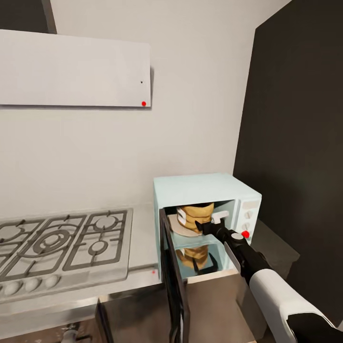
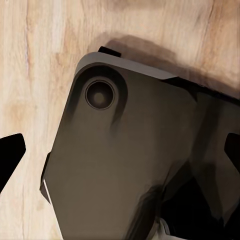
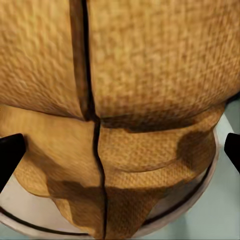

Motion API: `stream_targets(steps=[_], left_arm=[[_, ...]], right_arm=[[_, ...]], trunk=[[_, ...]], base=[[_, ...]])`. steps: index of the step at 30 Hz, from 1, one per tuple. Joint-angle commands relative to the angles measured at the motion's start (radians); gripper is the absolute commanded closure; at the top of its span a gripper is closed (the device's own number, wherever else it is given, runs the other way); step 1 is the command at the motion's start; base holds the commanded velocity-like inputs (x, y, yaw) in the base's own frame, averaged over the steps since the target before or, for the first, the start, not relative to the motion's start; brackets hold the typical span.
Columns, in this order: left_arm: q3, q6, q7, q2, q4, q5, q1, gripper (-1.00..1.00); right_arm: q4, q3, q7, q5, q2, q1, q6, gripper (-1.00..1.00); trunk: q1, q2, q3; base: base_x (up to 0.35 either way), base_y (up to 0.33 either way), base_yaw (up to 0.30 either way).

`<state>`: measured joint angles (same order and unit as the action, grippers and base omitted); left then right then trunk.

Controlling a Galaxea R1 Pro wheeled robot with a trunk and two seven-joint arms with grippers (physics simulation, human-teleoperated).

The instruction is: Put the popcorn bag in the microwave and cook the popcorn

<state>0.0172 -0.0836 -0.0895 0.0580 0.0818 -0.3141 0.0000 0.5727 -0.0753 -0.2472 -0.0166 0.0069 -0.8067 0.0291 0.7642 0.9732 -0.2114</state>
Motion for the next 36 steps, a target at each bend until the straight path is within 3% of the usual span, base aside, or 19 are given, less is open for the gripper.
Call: stream_targets(steps=[1,8,23,26,28,31,34,36], left_arm=[[0.001,-0.002,-0.003,0.001,0.001,-0.003,0.000,-1.00],[0.003,-0.004,-0.010,0.003,0.002,-0.006,0.000,-1.00],[0.003,-0.005,-0.015,0.003,0.001,-0.006,0.000,-1.00],[0.003,-0.005,-0.015,0.003,0.001,-0.006,0.000,-1.00],[0.004,-0.005,-0.015,0.003,0.002,-0.006,0.000,-1.00],[0.004,-0.005,-0.015,0.003,0.002,-0.006,0.000,-1.00],[0.004,-0.005,-0.015,0.003,0.003,-0.006,0.000,-1.00],[0.004,-0.005,-0.015,0.003,0.003,-0.006,0.000,-1.00]], right_arm=[[0.001,0.000,-0.003,-0.002,0.000,0.000,0.003,-1.00],[0.001,-0.001,-0.041,-0.002,-0.002,0.000,0.007,-1.00],[0.003,-0.001,-0.034,-0.013,-0.015,-0.001,0.044,-1.00],[-0.059,-0.001,-0.034,-0.006,-0.023,0.000,0.087,-1.00],[-0.135,0.000,-0.033,-0.006,-0.049,0.000,0.104,-1.00],[-0.290,0.000,-0.039,-0.002,-0.145,0.000,0.101,-1.00],[-0.485,0.000,-0.042,-0.004,-0.187,0.000,0.077,-1.00],[-0.574,0.000,-0.036,-0.007,-0.195,0.004,0.036,-1.00]], trunk=[[0.000,0.001,-0.001],[0.000,0.001,-0.001],[0.000,0.001,-0.001],[0.000,0.001,-0.001],[0.000,0.001,-0.001],[0.000,0.001,-0.001],[0.000,0.001,-0.001],[0.000,0.001,-0.001]], base=[[0.003,0.000,0.000],[-0.266,0.000,0.000],[-0.333,0.000,0.000],[-0.333,0.000,0.000],[-0.327,0.000,0.000],[-0.262,0.000,0.000],[-0.203,0.000,0.000],[-0.155,0.000,0.000]])
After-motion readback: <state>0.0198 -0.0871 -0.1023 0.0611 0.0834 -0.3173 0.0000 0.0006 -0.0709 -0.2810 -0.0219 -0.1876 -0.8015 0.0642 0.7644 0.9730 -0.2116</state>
